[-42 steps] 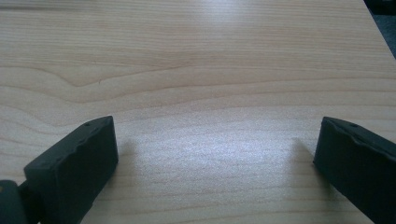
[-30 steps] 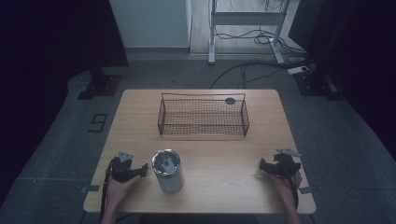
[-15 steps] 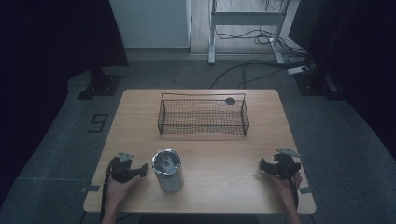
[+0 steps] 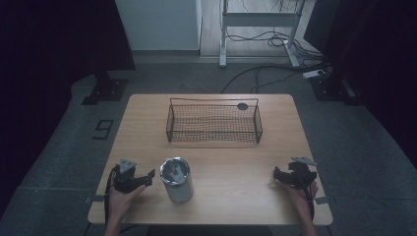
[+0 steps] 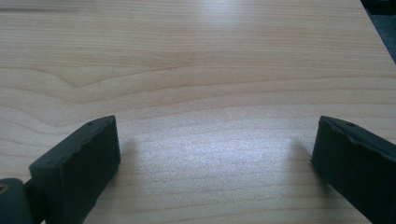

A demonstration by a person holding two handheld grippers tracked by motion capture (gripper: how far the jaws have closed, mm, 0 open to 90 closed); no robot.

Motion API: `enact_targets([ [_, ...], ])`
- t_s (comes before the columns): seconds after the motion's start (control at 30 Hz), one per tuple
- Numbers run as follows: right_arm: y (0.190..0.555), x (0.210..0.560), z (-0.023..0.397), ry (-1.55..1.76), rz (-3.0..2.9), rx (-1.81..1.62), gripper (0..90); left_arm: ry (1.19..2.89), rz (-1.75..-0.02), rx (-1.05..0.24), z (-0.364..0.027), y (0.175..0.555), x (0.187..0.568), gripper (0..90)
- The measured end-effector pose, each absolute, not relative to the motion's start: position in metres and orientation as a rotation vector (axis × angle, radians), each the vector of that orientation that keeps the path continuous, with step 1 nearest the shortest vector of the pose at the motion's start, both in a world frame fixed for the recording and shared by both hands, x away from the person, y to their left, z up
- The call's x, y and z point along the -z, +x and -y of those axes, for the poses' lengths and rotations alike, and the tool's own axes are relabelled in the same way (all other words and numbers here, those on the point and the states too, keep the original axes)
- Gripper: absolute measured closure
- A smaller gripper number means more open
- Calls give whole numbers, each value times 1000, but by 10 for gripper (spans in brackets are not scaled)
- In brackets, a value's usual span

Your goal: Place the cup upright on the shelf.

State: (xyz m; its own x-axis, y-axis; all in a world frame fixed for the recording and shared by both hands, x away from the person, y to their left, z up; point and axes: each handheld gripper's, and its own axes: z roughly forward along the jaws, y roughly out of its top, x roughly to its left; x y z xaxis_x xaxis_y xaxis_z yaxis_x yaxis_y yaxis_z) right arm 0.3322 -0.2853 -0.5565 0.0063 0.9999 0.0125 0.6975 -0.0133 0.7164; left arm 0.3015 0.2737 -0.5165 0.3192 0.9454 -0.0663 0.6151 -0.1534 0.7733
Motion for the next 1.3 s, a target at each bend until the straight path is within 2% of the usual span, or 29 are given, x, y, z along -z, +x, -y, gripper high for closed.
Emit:
enact_targets([
  [0.43,330,556,286,1767,-1735,-749,23,1783,-1298,-514,-271,281,497,145],
  [0.83,330,556,286,1769,-1733,-749,23,1804,-1180,-505,-262,264,476,130],
  [1.3,330,556,286,1767,-1732,-750,25,1811,-1091,-431,-257,254,467,100],
])
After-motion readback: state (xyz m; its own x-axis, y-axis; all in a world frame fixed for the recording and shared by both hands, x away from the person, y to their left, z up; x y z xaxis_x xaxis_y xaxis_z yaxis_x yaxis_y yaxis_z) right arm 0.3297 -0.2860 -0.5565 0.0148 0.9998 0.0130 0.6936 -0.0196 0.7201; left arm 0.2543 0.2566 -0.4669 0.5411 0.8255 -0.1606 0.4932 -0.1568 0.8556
